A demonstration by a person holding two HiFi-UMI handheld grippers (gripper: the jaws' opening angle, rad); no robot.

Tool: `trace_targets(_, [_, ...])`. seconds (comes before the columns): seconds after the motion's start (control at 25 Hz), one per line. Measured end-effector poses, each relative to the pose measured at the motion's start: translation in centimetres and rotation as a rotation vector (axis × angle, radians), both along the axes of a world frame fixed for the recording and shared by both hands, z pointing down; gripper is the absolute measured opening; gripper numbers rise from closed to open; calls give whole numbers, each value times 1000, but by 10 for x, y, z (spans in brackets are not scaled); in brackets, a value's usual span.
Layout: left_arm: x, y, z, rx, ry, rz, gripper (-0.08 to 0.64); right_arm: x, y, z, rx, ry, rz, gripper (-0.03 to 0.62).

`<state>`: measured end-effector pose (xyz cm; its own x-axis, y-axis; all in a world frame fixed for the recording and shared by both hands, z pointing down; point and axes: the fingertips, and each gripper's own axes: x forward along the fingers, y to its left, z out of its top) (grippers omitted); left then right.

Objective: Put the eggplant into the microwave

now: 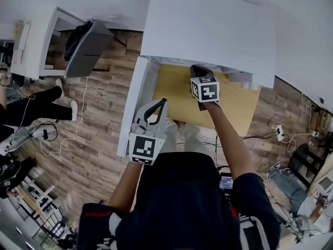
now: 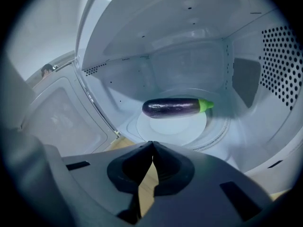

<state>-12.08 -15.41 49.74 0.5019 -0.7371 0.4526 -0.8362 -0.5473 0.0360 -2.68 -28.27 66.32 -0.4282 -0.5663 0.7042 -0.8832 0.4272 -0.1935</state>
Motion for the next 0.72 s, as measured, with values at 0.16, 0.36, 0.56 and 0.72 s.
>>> trace_targets(0.16, [0, 0, 1, -5, -4, -1, 14, 1, -6, -1, -1, -7, 8, 12])
trace_targets(0.36, [0, -2, 3, -7, -4, 0, 14, 1, -10, -1, -2, -11, 11, 12])
trace_targets(0.56, [0, -3, 3, -5, -1, -2, 14, 1, -6, -5, 4, -18, 6, 12])
trace_targets(0.72, [1, -3, 1, -2, -3, 5, 14, 0, 2, -14, 19, -23, -10, 12])
